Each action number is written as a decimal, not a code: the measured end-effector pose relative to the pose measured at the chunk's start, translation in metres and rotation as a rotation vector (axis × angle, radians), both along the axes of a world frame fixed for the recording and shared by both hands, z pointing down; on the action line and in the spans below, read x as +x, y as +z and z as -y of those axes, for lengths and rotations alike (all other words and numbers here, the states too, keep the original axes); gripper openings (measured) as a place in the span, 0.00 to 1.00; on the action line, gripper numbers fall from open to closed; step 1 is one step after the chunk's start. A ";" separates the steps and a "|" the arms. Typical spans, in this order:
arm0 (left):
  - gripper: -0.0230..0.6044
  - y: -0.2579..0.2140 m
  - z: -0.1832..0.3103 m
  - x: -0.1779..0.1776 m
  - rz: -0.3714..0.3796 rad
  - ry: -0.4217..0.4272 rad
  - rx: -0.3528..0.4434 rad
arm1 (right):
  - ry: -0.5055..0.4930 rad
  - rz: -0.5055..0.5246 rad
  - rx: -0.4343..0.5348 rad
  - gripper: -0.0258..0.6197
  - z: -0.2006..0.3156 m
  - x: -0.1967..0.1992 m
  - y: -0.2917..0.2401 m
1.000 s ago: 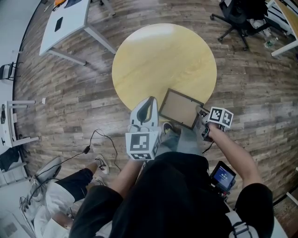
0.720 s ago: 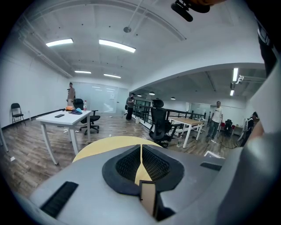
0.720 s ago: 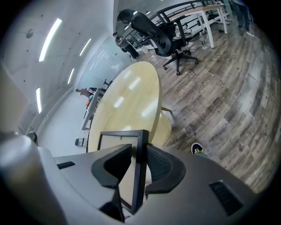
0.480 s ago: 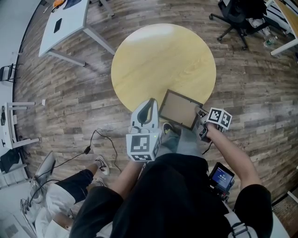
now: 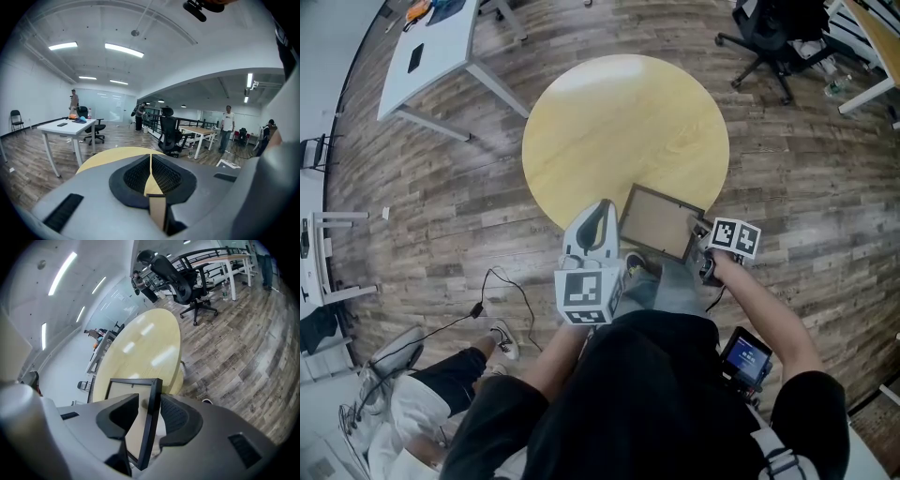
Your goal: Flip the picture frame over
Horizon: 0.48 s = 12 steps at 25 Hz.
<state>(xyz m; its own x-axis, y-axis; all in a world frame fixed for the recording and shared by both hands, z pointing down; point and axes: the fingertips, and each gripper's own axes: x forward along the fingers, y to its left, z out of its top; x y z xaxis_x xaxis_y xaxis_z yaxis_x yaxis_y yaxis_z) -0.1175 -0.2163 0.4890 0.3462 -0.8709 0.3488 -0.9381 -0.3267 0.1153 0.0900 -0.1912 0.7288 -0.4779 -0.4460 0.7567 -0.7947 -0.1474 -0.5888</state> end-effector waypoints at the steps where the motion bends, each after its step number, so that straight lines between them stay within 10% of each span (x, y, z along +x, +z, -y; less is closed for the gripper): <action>1: 0.08 -0.001 0.000 0.000 -0.002 0.000 0.002 | -0.005 -0.008 0.002 0.25 0.002 -0.001 -0.002; 12: 0.08 -0.003 -0.004 -0.007 0.001 -0.014 0.013 | -0.097 -0.162 0.041 0.26 0.017 0.002 -0.005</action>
